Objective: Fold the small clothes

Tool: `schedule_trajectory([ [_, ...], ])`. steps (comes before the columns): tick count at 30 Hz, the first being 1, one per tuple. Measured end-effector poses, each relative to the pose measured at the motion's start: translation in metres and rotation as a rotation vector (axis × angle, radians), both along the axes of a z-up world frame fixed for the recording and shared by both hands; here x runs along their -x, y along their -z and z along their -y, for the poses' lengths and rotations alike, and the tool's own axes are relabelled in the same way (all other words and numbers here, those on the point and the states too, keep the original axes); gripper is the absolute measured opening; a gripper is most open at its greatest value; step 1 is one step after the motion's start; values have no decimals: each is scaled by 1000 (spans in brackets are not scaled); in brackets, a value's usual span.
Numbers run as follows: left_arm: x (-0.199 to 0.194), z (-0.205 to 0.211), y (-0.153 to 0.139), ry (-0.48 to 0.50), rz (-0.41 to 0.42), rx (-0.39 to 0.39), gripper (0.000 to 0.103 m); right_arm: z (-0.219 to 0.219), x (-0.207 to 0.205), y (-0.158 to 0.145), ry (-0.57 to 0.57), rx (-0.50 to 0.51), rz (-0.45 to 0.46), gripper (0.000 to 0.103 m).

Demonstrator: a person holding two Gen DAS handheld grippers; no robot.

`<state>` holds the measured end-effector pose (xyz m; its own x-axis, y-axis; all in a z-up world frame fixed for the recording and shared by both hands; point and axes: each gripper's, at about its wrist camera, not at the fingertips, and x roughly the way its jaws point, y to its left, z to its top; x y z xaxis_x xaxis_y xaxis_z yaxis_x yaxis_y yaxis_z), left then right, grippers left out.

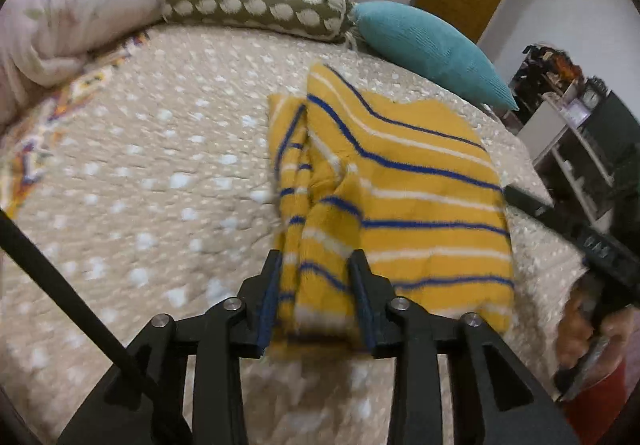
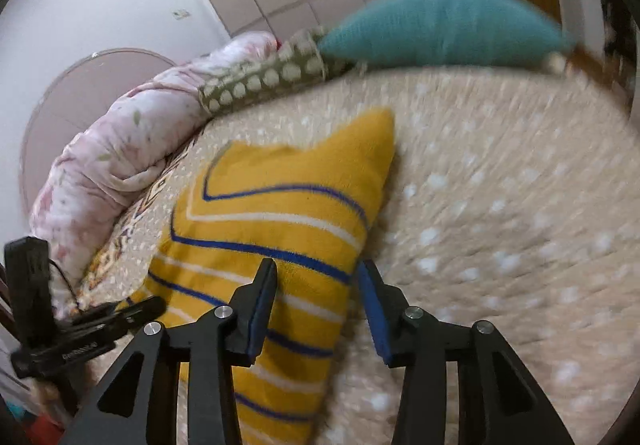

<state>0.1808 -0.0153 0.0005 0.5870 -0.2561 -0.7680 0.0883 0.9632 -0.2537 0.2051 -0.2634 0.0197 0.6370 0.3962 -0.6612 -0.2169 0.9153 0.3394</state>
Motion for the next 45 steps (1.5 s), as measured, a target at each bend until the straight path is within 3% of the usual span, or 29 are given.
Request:
schedule_trajectory([
  [2, 17, -6, -9, -23, 28, -38, 54, -6, 13, -22, -2, 55, 76, 47],
  [5, 40, -19, -25, -80, 75, -92, 68, -21, 28, -44, -58, 82, 142, 42],
  [7, 57, -28, -37, -144, 128, -142, 77, -41, 25, -48, -128, 49, 130, 21],
  [11, 97, -42, -67, -275, 304, -213, 103, -83, 13, -29, -193, 12, 80, 19],
  [15, 120, -48, -86, -310, 424, -311, 103, -122, -1, 11, -311, -104, -59, 20],
  [16, 120, -46, -89, -312, 436, -333, 103, -136, 1, 25, -354, -104, -110, 19],
  [18, 122, -44, -90, -307, 450, -370, 103, -153, 11, 37, -389, -43, -117, 20],
  [20, 122, -42, -87, -284, 444, -386, 103, -152, 28, 29, -404, -19, -72, 20],
  [25, 114, -31, -60, -231, 349, -346, 103, -88, 48, -8, -252, -147, 45, 20],
  [27, 107, -23, -47, -208, 293, -335, 103, -68, 45, -4, -182, -139, 33, 20],
  [29, 102, -14, -34, -178, 245, -336, 103, -55, 39, 15, -136, -113, -41, 20],
  [32, 95, -5, -14, -144, 183, -334, 103, -50, 54, 43, -170, -103, -112, 20],
  [38, 82, 5, 27, -108, 41, -307, 103, -23, 97, 55, -178, -204, -133, 20],
  [45, 76, 9, 55, -107, -41, -285, 103, 14, 131, 53, -15, -140, -65, 22],
])
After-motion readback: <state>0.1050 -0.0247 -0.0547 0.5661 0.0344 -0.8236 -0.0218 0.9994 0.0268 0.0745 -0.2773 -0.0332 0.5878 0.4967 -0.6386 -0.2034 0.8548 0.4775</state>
